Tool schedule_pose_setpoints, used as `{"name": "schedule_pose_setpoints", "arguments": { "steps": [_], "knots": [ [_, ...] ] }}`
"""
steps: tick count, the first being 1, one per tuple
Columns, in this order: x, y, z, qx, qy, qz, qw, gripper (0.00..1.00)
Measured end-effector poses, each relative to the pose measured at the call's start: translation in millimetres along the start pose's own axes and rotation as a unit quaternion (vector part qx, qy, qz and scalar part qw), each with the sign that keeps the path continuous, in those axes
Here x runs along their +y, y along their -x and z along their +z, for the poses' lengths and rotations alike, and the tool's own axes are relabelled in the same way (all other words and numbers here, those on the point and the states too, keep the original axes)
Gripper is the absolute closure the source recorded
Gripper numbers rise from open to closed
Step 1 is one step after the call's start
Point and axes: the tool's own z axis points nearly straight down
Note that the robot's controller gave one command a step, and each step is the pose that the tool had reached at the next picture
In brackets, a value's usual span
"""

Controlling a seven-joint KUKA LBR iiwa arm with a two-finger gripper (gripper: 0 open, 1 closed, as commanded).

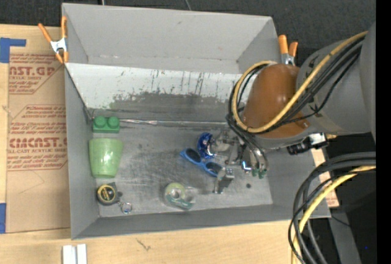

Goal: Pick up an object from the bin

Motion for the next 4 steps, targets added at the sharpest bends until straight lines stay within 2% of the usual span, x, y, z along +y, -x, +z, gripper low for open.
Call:
{"name": "schedule_pose_setpoints", "arguments": {
  "steps": [1, 2, 3, 4],
  "knots": [
    [15.5, -18.7, 5.8, -0.0037, 0.001, 0.093, 0.9956, 0.0],
    [12.5, -11.2, 13.2, -0.0203, 0.007, 0.169, 0.9854, 0.0],
    [11.6, -9.9, 14.9, -0.0226, 0.009, 0.226, 0.9739, 0.0],
    [6.1, -1.2, 8.7, -0.0393, 0.009, 0.231, 0.9721, 1.0]
  ]
}}
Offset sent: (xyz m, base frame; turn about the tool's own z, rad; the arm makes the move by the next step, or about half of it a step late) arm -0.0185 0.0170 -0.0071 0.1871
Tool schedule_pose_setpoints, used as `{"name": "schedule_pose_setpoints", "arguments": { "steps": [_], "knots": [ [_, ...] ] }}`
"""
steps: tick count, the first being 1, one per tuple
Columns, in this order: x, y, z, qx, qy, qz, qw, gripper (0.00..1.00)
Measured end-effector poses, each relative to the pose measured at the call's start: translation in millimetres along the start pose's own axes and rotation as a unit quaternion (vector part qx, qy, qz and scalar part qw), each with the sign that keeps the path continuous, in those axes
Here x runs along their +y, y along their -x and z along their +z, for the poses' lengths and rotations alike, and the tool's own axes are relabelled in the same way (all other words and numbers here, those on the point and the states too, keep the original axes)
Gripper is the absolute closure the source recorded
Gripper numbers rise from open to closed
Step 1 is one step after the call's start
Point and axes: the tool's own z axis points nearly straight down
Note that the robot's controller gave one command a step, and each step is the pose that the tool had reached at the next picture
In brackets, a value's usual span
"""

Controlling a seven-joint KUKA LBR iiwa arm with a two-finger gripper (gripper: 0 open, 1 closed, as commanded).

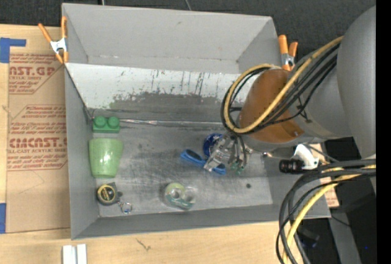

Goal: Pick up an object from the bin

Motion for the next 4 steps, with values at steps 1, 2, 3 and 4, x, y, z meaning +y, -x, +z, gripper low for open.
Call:
{"name": "schedule_pose_setpoints", "arguments": {
  "steps": [1, 2, 3, 4],
  "knots": [
    [0.0, 0.0, 0.0, 0.0, 0.0, 0.0, 1.0, 1.0],
    [0.0, 0.0, 0.0, 0.0, 0.0, 0.0, 1.0, 1.0],
    [0.0, 0.0, 0.0, 0.0, 0.0, 0.0, 1.0, 1.0],
    [0.0, 0.0, 0.0, 0.0, 0.0, 0.0, 1.0, 1.0]
  ]
}}
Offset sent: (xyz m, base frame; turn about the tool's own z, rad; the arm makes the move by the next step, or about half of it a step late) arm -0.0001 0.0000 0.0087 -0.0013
